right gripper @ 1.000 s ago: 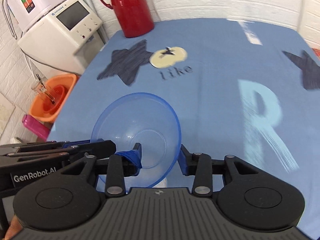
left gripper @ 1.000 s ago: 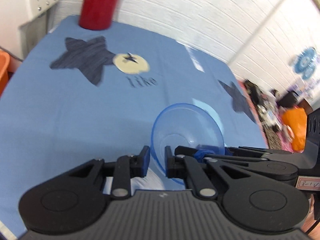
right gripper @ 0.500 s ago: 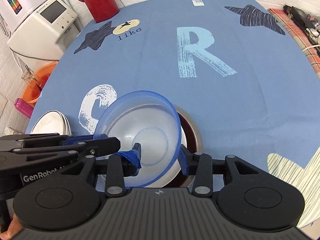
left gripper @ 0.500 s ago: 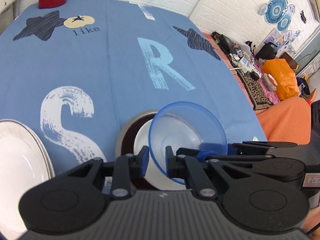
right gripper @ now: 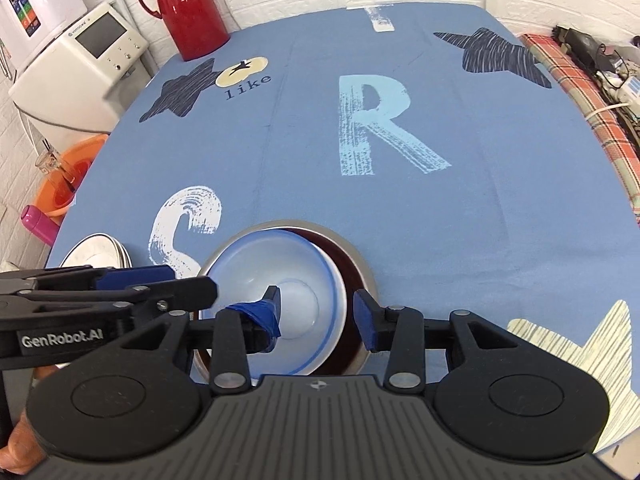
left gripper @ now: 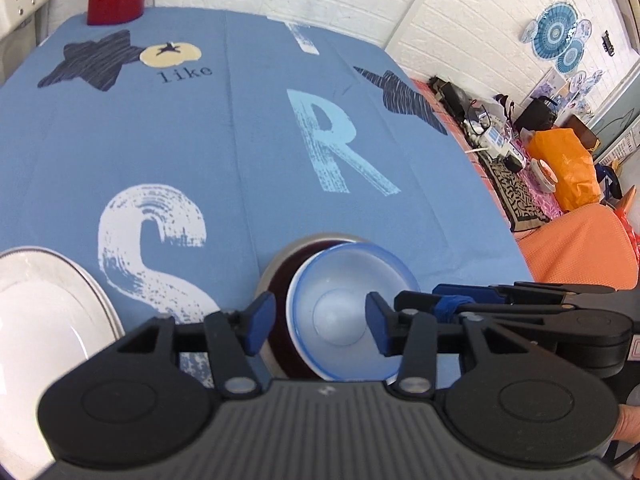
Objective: Organize plates and bowls
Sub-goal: 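Carry the clear blue bowl and lower it into the red bowl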
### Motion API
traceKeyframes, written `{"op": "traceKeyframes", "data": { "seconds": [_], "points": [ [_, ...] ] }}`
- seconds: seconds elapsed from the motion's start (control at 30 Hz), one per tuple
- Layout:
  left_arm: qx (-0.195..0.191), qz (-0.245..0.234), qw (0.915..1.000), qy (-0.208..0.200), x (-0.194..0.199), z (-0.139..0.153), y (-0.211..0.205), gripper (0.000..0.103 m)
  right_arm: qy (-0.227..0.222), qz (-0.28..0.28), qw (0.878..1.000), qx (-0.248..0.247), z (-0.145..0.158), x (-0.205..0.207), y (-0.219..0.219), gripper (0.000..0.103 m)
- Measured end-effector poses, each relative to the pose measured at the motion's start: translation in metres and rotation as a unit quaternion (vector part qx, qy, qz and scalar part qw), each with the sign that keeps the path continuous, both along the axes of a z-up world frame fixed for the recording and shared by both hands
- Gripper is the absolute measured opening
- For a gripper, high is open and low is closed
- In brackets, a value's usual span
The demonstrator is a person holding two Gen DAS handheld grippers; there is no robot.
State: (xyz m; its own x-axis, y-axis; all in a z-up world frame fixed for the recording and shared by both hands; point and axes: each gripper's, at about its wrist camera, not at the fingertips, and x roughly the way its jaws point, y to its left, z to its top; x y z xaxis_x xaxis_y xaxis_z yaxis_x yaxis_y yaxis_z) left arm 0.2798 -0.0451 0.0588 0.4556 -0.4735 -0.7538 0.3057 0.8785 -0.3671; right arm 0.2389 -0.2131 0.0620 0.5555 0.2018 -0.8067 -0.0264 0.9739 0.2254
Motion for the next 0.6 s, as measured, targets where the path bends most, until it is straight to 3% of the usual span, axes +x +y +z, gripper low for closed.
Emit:
{"op": "traceKeyframes", "data": {
  "seconds": [0.07,0.37,0.6],
  "points": [
    [-0.003,0.001,1.0000,-0.004,-0.002,0.003,0.004,0.053,-0.004,0.000,1.000,0.008,0.002,-0.004,-0.004,0.024],
    [0.017,-0.014,0.9996,-0.017,-0.009,0.009,0.040,0.055,-0.020,-0.020,0.998,0.063,-0.003,-0.048,-0.032,0.025],
    [0.033,-0.081,0.9961,0.004,0.006,0.003,0.051,0.057,-0.007,-0.030,0.995,0.093,-0.015,-0.064,-0.040,0.026]
  ]
}}
